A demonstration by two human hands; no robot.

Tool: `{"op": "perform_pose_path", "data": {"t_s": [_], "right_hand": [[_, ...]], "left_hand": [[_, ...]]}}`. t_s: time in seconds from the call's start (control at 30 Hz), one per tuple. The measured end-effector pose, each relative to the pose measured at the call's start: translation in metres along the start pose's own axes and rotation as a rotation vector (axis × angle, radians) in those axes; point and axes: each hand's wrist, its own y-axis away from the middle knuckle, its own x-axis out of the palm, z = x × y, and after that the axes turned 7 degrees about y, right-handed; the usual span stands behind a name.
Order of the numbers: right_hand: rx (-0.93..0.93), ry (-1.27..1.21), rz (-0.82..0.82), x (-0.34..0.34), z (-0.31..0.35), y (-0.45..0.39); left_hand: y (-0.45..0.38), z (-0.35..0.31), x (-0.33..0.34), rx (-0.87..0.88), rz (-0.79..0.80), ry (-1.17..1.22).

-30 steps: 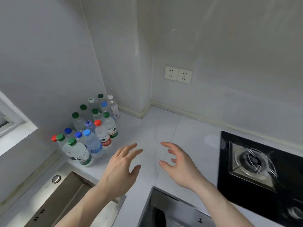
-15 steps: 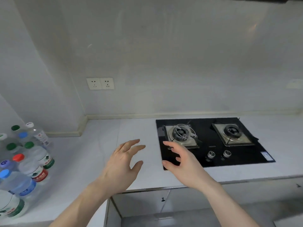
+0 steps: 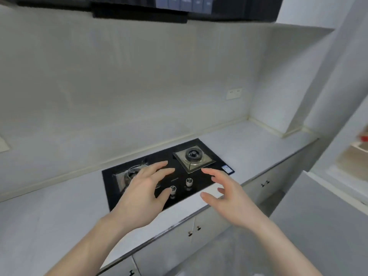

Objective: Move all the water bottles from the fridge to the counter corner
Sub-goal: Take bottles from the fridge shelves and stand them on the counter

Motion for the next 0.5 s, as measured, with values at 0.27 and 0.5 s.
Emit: {"op": "perform_pose_path", "data": {"t_s": [0.27,0.5], "right_hand": [[0.114,0.056,-0.218,-0.13,-0.104,0.038],[0.227,0.119,-0.387,-0.22,-0.168,0.085]], "left_hand": [[-0.1,-0.127,0.095,0.239,0.096,0.034],[-0.167,-0.229,0.171,0.424,0.185,0.093]]}}
